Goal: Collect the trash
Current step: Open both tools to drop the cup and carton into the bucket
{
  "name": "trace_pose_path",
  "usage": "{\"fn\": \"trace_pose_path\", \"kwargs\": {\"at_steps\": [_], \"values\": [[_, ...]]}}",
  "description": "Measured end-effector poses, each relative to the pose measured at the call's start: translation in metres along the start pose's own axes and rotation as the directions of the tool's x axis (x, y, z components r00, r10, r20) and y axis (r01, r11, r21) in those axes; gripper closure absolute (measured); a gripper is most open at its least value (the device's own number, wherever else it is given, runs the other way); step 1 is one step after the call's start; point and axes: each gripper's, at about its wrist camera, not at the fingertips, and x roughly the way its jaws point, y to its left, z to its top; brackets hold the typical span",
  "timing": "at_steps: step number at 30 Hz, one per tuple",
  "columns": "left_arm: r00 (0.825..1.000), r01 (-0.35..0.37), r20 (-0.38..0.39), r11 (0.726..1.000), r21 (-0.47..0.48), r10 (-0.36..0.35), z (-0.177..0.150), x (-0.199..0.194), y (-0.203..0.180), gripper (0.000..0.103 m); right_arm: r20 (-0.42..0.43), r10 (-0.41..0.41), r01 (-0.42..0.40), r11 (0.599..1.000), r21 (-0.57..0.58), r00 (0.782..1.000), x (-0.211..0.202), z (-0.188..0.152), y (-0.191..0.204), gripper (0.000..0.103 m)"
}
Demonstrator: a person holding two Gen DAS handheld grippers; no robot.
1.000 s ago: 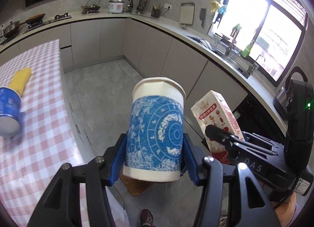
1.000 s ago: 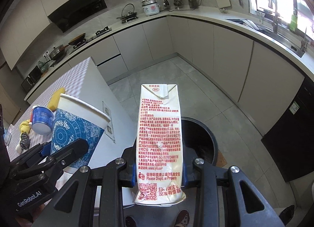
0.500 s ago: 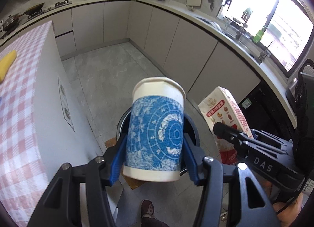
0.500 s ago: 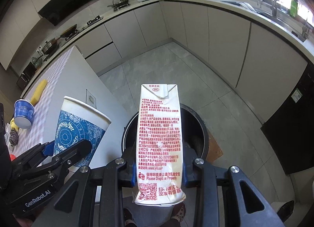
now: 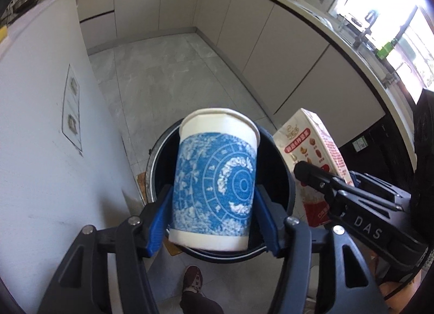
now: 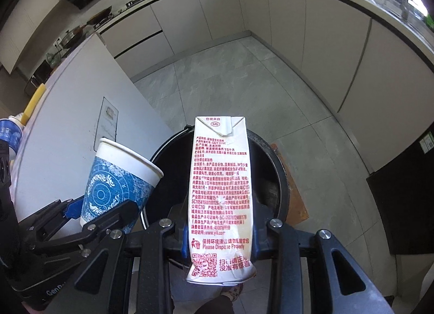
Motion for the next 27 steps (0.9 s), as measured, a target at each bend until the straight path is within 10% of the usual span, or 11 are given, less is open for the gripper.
{"fn": "trace_pose_path", "kwargs": {"at_steps": [3, 27], "values": [[1.0, -0.007, -0.029, 0.999, -0.051, 0.005, 0.003, 0.012, 0.006, 0.034, 0.008, -0.017, 0.018, 1.0, -0.021, 1.0, 0.01, 0.005, -0.006, 0.042], [0.988, -0.025, 0.155, 1.0, -0.01, 0.027, 0.027, -0.119, 0.004, 0.032, 0.088, -0.012, 0.011, 1.0, 0.015, 0.996, -0.084, 0.017, 0.031, 0.033]]}}
